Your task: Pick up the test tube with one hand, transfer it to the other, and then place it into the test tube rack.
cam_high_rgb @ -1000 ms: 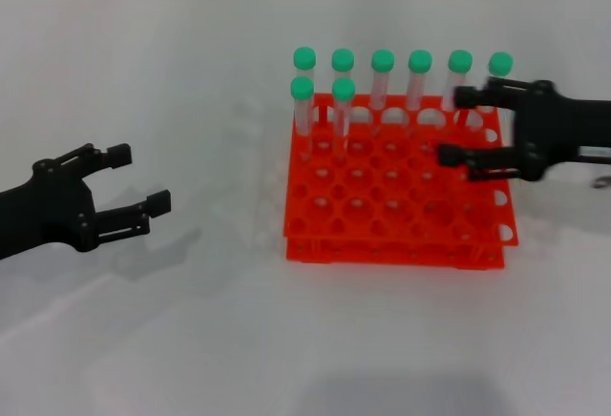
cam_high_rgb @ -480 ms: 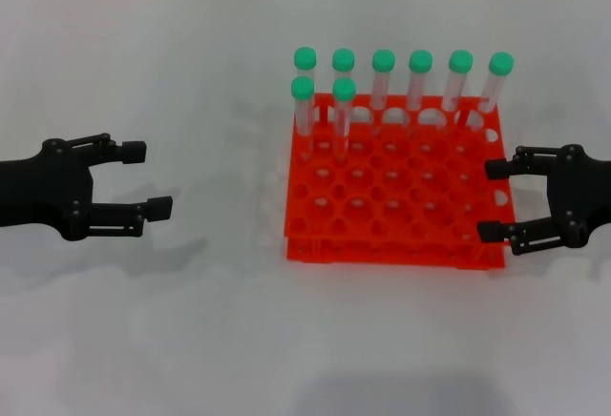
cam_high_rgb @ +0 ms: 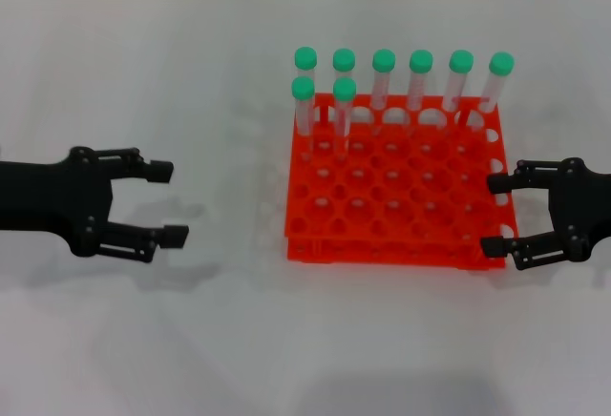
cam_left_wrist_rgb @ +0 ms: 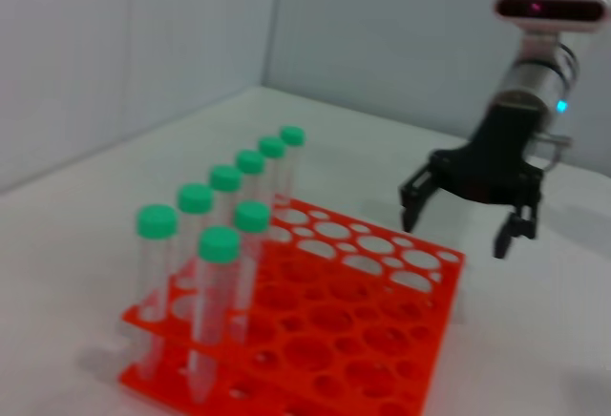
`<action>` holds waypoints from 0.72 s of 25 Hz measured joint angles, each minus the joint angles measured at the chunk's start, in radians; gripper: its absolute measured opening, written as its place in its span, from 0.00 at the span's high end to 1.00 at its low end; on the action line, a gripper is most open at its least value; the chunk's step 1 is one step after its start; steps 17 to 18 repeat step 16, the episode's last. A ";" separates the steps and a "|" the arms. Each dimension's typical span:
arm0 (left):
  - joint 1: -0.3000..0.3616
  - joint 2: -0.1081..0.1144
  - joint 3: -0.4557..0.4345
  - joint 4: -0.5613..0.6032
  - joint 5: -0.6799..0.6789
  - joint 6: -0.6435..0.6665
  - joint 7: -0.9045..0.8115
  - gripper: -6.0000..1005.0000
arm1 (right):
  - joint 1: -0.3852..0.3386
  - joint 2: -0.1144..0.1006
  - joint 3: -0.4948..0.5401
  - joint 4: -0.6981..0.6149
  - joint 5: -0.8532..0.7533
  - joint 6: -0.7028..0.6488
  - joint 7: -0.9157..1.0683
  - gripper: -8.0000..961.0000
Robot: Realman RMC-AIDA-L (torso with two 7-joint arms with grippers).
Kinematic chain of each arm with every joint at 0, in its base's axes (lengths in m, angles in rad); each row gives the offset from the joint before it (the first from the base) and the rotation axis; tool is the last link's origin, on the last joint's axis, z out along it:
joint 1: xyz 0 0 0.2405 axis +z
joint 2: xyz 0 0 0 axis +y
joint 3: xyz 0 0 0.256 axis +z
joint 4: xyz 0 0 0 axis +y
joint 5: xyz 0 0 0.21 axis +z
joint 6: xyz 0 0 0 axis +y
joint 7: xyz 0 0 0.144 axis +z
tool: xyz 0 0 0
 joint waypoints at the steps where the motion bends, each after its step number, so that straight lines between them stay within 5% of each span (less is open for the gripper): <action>1: -0.009 -0.001 -0.001 0.000 0.017 0.008 -0.001 0.11 | 0.001 0.001 -0.001 0.000 -0.002 0.001 0.000 0.09; 18: -0.046 -0.006 0.002 -0.001 0.079 0.016 -0.016 0.11 | 0.002 -0.005 0.005 -0.002 -0.014 0.006 -0.003 0.09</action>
